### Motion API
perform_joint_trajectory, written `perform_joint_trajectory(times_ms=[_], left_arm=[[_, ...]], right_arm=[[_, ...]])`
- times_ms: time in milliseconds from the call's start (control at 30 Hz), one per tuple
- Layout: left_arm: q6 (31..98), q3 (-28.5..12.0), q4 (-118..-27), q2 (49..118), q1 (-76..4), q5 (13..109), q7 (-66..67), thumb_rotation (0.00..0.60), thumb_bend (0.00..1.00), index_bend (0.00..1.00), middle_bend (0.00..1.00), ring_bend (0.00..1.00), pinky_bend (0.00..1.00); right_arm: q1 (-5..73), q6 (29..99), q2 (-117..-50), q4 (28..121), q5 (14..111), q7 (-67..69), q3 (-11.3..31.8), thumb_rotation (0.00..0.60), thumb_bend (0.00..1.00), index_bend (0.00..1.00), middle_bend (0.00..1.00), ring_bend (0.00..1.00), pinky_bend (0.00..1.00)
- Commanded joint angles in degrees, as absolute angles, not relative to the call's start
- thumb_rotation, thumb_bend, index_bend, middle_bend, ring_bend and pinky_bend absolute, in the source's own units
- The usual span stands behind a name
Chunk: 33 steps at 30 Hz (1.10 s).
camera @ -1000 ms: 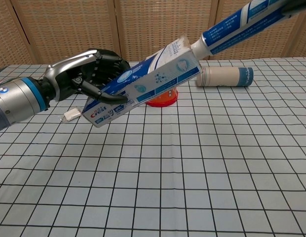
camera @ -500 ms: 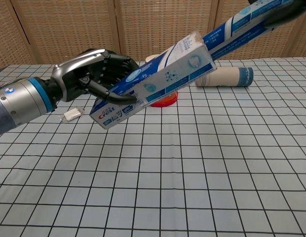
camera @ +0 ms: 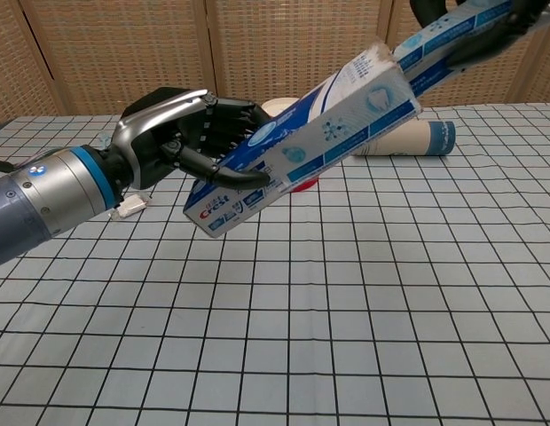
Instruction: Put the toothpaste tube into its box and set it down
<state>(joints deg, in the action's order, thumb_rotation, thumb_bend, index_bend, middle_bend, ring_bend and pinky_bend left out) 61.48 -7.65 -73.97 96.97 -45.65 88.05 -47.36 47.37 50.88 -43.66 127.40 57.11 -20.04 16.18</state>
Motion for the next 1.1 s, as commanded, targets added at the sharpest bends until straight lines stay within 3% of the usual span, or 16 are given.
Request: perform_joint_trajectory(times_ms=[33,67,133,200,267,467,633,900,1100], left_arm=[[61.9,-7.9,-74.3,98.0,-45.6,87.8,-47.9,0.6,0.2,0.6,0.49,0.5,0.52],[61.9,-7.9,-74.3,98.3,-45.6,87.7,-47.9,0.6,0.2,0.6,0.49,0.5,0.52],[62.1,-7.9,-74.3,98.8,-45.6,87.6,-48.2,0.6,0.2,0.6,0.49,0.5,0.52],[62.4,-8.1,-74.1,99.6,-45.5,87.3,-48.6,0.6,0.21,0.6,0.49,0.5,0.52],[62.5,-8.4,-73.7,100.4,-45.5,86.9,-49.2,0.6,0.21,0.61,0.49,0.5,0.52],[62.3,-9.2,-72.8,102.6,-46.0,86.4,-51.2,0.6,0.21,0.62,0.5,0.5,0.52],[64.0,-10.8,-72.2,104.6,-45.8,85.7,-53.0,0.6,0.21,0.62,0.5,0.5,0.52],[70.1,-13.3,-72.9,105.2,-43.7,85.6,-58.6,0.6,0.21,0.63,0.5,0.5,0.52],[71.7,-14.5,-73.7,103.3,-42.9,85.6,-60.8,0.6,0.19,0.63,0.5,0.5,0.52]], right_arm=[[48.3,52.0,-44.5,128.2,56.2,-22.0,15.9,0.6,0.59,0.66,0.64,0.65,0.47],[48.4,52.3,-44.5,128.4,56.0,-22.5,15.8,0.6,0.57,0.62,0.6,0.64,0.47],[48.7,52.3,-44.4,128.9,56.0,-23.4,15.5,0.6,0.46,0.43,0.44,0.54,0.44],[48.8,52.6,-44.1,129.5,55.9,-23.7,15.4,0.6,0.26,0.15,0.17,0.32,0.32],[48.8,53.1,-43.7,130.0,56.0,-24.0,15.6,0.6,0.14,0.02,0.02,0.18,0.24],[48.4,55.8,-43.0,131.1,57.2,-24.8,16.1,0.6,0.09,0.0,0.0,0.12,0.19],[45.6,66.2,-43.4,129.1,63.0,-29.8,17.1,0.6,0.09,0.0,0.0,0.11,0.15],[41.7,76.0,-44.6,120.7,62.9,-32.7,18.3,0.6,0.09,0.0,0.0,0.11,0.13],[38.9,73.7,-44.6,113.2,58.8,-27.4,17.4,0.6,0.09,0.0,0.0,0.11,0.13]])
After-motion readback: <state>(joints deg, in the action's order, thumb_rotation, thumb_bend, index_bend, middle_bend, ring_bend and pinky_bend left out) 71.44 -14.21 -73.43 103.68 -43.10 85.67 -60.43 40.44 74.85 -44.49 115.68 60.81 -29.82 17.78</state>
